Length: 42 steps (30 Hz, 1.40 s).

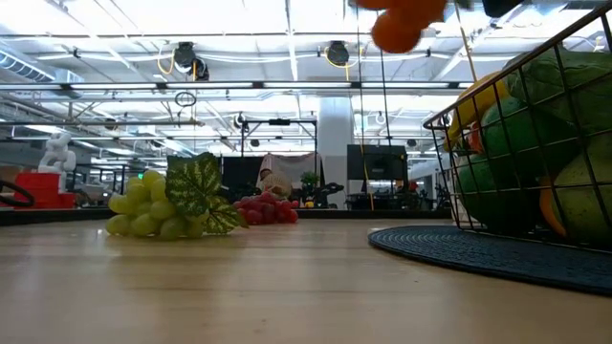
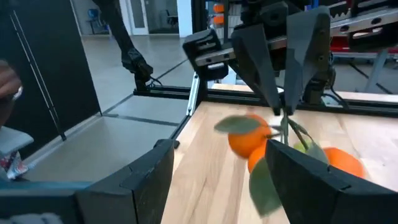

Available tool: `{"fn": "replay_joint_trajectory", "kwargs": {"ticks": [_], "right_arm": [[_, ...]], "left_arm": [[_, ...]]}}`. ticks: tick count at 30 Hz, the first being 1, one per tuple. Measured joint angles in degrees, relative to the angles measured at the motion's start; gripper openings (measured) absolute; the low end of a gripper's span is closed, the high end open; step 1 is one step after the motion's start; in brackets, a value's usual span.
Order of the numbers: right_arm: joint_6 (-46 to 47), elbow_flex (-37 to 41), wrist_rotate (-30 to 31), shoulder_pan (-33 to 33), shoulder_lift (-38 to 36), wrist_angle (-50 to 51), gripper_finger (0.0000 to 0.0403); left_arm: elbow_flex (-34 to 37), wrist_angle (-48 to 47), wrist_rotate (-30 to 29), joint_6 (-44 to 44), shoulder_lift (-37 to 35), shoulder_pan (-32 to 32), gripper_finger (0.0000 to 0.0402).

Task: Build produce basket
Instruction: Put the bunch of tangerines into the wire basket

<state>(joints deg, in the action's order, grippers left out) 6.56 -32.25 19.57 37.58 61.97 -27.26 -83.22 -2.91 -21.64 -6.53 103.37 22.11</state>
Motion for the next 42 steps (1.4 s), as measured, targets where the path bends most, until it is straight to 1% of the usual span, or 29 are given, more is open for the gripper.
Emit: {"fn": "replay_joint_trajectory", "kwargs": {"ticks": [4, 7, 11, 14, 19, 30, 32, 36, 42], "right_arm": [[1.4, 0.0, 2.5, -0.1, 3.9, -5.7, 0.0247], [0.1, 0.0, 4.1, -0.1, 6.9, -9.4, 0.0251], [-1.0, 0.0, 7.6, -0.9, 9.8, -11.2, 0.0258], [-1.1, 0.0, 9.0, -1.9, 11.2, -12.6, 0.0257], [-2.0, 0.0, 7.4, -2.4, 12.9, -15.2, 0.0246], [-3.0, 0.0, 6.9, -2.4, 13.5, -17.4, 0.0208], [-3.0, 0.0, 5.7, -2.4, 13.5, -17.6, 0.0201], [-2.8, 0.0, 5.7, -2.4, 13.5, -17.6, 0.0188], [-2.8, 0.0, 5.6, -2.4, 13.5, -17.1, 0.0155]], "left_arm": [[0.0, 4.1, 3.6, -3.4, 2.1, -0.2, 0.003], [0.0, 5.9, 4.4, -5.0, 2.6, -0.2, 0.003], [0.0, 7.7, 6.7, -5.4, 2.5, -0.4, 0.003], [0.0, 8.9, 7.5, -5.8, 2.5, -0.3, 0.003], [0.0, 9.8, 8.0, -5.6, 2.5, -0.3, 0.003], [0.0, 10.6, 7.9, -5.6, 2.7, -0.4, 0.003], [0.0, 12.2, 7.9, -5.7, 3.6, -0.5, 0.003], [0.0, 15.4, 8.1, -7.1, 5.1, -0.5, 0.003], [0.0, 15.4, 8.1, -8.1, 5.2, -0.6, 0.003]]}}
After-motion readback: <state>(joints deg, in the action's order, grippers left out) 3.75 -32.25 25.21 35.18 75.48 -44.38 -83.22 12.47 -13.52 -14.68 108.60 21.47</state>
